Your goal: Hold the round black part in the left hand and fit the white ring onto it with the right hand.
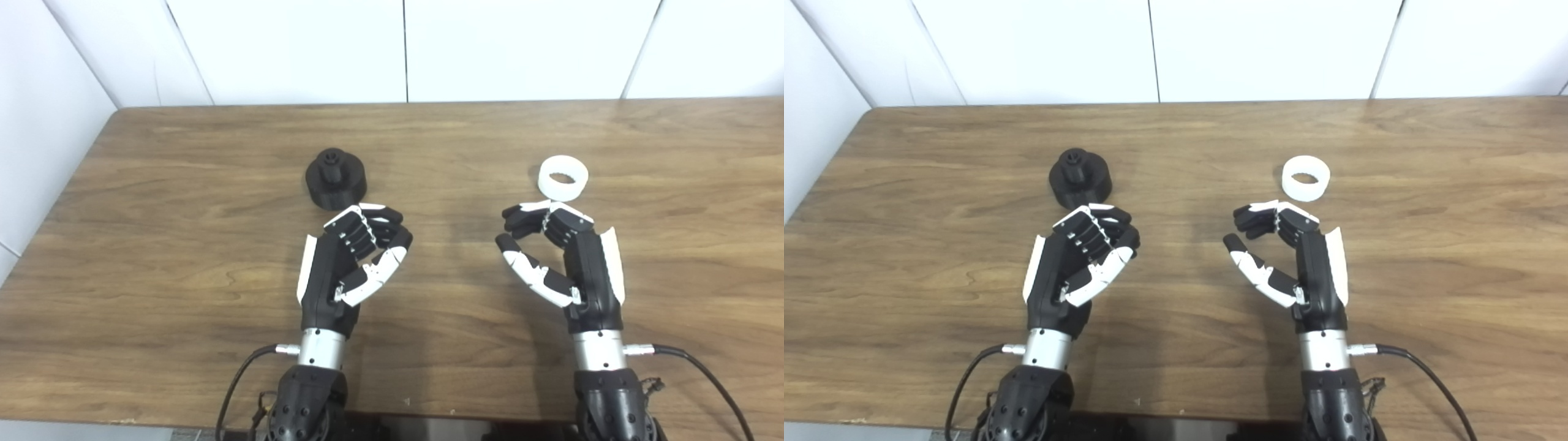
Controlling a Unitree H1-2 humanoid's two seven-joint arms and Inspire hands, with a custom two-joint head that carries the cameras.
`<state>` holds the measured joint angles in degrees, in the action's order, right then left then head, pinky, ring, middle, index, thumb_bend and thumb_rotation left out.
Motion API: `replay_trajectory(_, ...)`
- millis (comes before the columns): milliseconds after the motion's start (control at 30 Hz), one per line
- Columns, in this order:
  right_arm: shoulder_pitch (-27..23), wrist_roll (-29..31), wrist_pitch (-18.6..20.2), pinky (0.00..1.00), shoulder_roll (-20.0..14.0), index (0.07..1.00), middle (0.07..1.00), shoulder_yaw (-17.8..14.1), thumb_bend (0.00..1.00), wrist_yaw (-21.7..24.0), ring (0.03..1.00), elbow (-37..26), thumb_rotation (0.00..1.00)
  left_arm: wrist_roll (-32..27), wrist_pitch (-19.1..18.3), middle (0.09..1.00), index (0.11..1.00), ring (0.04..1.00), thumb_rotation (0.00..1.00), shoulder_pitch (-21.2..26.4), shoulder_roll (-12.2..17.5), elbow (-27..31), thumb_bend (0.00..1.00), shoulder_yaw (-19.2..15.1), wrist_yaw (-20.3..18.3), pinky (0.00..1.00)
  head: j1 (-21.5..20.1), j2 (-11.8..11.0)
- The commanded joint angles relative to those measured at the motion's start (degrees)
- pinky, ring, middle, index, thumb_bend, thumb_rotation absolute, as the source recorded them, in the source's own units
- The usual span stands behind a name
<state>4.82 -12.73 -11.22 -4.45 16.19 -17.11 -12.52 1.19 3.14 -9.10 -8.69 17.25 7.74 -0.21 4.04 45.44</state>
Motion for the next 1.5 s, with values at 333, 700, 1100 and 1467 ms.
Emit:
replay_trajectory(333, 4.95, 0.10, -1.83, 0.49, 4.94, 0.496, 0.592, 0.07, 0.49, -0.09, 0.549, -1.62, 0.16, 0.11, 0.35, 0.487, 0.489, 0.449, 0.00, -0.64, 0.41, 2.61, 0.51, 0.02, 0.03, 0.37, 0.02, 0.09)
replay_trajectory(700, 5.05, -0.06, -1.59, 0.49, 4.93, 0.496, 0.594, 0.04, 0.49, -0.12, 0.552, -1.78, 0.16, -0.01, 0.48, 0.486, 0.491, 0.449, 0.00, -0.80, 0.40, 2.58, 0.51, 0.13, -0.05, 0.37, 0.24, -0.10)
replay_trajectory(1100, 4.91, 0.01, -1.71, 0.48, 5.07, 0.495, 0.589, 0.04, 0.49, -0.20, 0.544, -1.56, 0.16, 0.97, 0.86, 0.488, 0.488, 0.454, 0.00, -0.55, 0.87, 2.48, 0.51, -0.16, 0.13, 0.38, 0.82, -0.30)
replay_trajectory(1467, 4.72, 0.29, -2.06, 0.49, 4.71, 0.496, 0.591, -0.05, 0.49, 0.06, 0.548, -1.13, 0.16, 9.16, 1.19, 0.498, 0.482, 0.503, 0.00, 3.09, 4.69, 2.61, 0.51, -4.72, 1.73, 0.41, 1.79, -0.58)
